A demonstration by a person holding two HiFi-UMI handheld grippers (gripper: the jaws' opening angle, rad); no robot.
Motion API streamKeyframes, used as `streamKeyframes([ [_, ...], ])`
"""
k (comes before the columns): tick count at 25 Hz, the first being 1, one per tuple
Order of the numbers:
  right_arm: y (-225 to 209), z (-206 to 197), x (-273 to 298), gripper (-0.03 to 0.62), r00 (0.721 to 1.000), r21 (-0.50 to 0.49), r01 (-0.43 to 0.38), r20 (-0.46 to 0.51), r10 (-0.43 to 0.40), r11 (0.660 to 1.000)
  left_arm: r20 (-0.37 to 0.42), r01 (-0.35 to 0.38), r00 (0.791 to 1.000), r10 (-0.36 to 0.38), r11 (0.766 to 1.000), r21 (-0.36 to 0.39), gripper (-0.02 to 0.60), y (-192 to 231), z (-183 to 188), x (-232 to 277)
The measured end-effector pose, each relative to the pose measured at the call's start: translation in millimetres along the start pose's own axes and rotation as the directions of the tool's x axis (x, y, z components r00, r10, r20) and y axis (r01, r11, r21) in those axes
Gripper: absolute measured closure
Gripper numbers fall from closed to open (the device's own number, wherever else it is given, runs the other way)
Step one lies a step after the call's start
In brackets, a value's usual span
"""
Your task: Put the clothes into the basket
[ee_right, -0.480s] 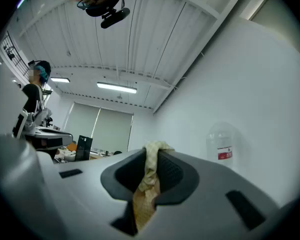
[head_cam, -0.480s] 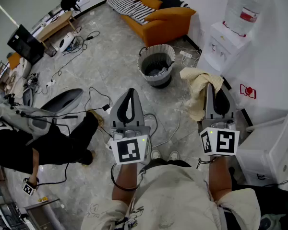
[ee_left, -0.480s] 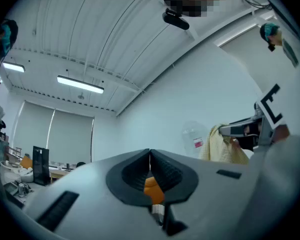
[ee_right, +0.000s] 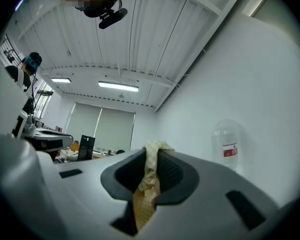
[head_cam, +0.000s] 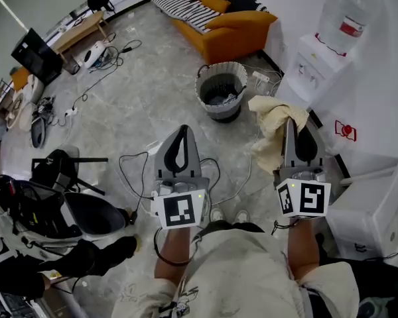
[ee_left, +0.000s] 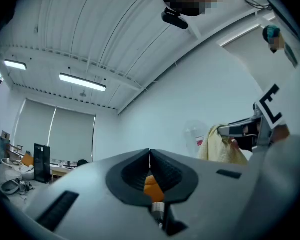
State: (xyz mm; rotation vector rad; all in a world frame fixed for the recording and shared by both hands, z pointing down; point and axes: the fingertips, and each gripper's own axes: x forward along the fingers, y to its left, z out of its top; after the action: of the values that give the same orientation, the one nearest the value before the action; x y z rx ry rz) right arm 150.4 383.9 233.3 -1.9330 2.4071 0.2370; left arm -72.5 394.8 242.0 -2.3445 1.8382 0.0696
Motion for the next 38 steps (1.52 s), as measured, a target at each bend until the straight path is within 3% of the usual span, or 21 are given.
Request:
streamKeyframes([
  [12, 33.8, -4.2, 14.4, 0.562, 1.0, 0.029, 0.023, 0.003, -0.023, 0.999, 0.0, 0.035, 0.999, -0.035, 0.999, -0.032, 0.58, 29.8, -14.1, -2.6],
  [22, 34.7, -38.5, 40.1, 0.562, 0.999, 0.047, 0.005, -0.053, -0.002, 0.999, -0.059, 0.005, 0.998, -0.007, 0.999, -0.039, 0.58, 44.8, -47.3, 18.5],
  [30, 9.9, -70.0, 103.0, 0.562, 0.997, 0.083, -0.043, -0.068, 0.049, 0.996, -0.105, -0.024, 0.994, 0.021, 0.999, -0.021, 0.58, 37.9, -70.2, 81.4],
  [38, -37.6, -79.4, 185.9, 0.562, 0.995, 0.101, -0.078, -0.056, 0.084, 0.992, -0.102, -0.036, 0.994, 0.037, 0.999, 0.012, 0.58, 22.0, -67.5, 170.8],
])
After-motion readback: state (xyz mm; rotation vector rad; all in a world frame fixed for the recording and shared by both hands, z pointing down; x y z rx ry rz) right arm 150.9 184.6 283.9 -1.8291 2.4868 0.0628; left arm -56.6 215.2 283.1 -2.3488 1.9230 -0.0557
